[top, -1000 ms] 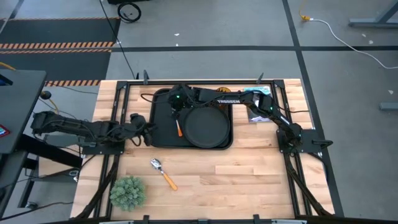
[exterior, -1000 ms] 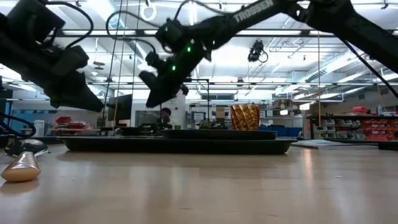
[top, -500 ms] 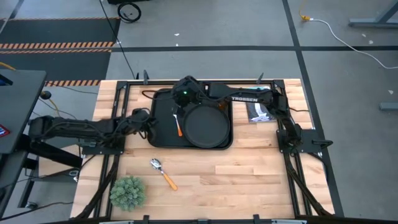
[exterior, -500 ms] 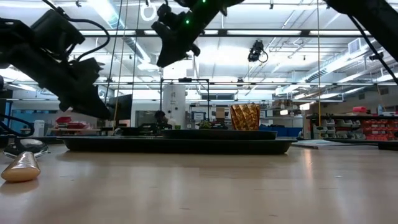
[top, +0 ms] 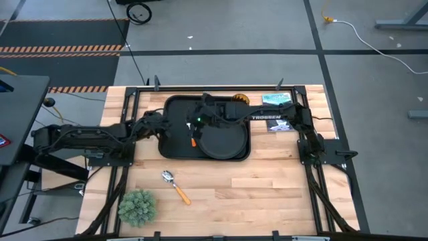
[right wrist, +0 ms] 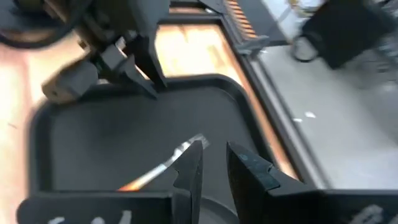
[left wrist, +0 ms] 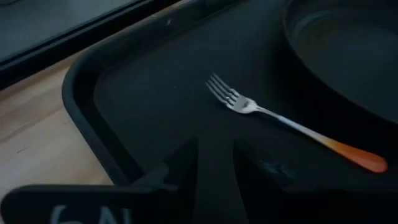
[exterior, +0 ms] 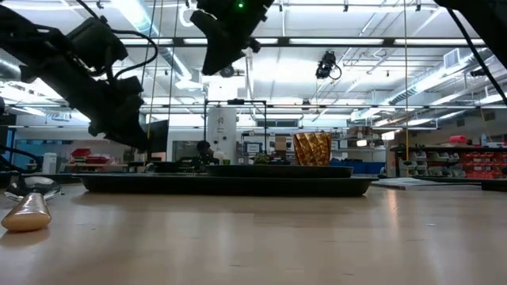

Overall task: Pick and place plate/cup/fork/spoon on tray
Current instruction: Adjust the orange fork

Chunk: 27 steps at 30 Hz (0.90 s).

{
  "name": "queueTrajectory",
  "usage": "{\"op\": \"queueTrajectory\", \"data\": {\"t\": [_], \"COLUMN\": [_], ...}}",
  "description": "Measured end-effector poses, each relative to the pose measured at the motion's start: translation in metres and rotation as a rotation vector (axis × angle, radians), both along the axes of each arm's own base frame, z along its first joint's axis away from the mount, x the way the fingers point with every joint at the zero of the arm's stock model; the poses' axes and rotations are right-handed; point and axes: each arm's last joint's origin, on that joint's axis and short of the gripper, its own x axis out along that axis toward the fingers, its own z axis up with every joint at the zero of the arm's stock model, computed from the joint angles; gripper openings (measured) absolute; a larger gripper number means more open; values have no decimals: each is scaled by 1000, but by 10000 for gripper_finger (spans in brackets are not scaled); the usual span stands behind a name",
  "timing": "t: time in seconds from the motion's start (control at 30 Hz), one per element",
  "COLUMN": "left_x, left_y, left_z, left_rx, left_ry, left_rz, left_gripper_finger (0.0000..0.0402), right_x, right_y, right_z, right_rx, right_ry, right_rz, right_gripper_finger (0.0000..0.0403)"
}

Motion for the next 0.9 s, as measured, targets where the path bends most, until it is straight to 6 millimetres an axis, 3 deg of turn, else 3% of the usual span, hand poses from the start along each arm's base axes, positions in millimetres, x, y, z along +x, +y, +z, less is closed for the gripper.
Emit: {"op": "queueTrajectory", "data": {"t": [0.47, 0.9], "left_x": [25, 43], "left_y": [26, 37], "left_z": [-6, -12], "left_rx": [-19, -60], "left_ry": [176, 231], "left_rz": [4, -39], "left_gripper_finger": [110, 110], "right_x": [-12, -23], "right_y": [25, 29], "right_z": [-9, -14], "right_rx": [-86, -121], "right_ry": [146, 237], "right_rz": [-66, -139], "right_gripper_finger": [77, 77]}}
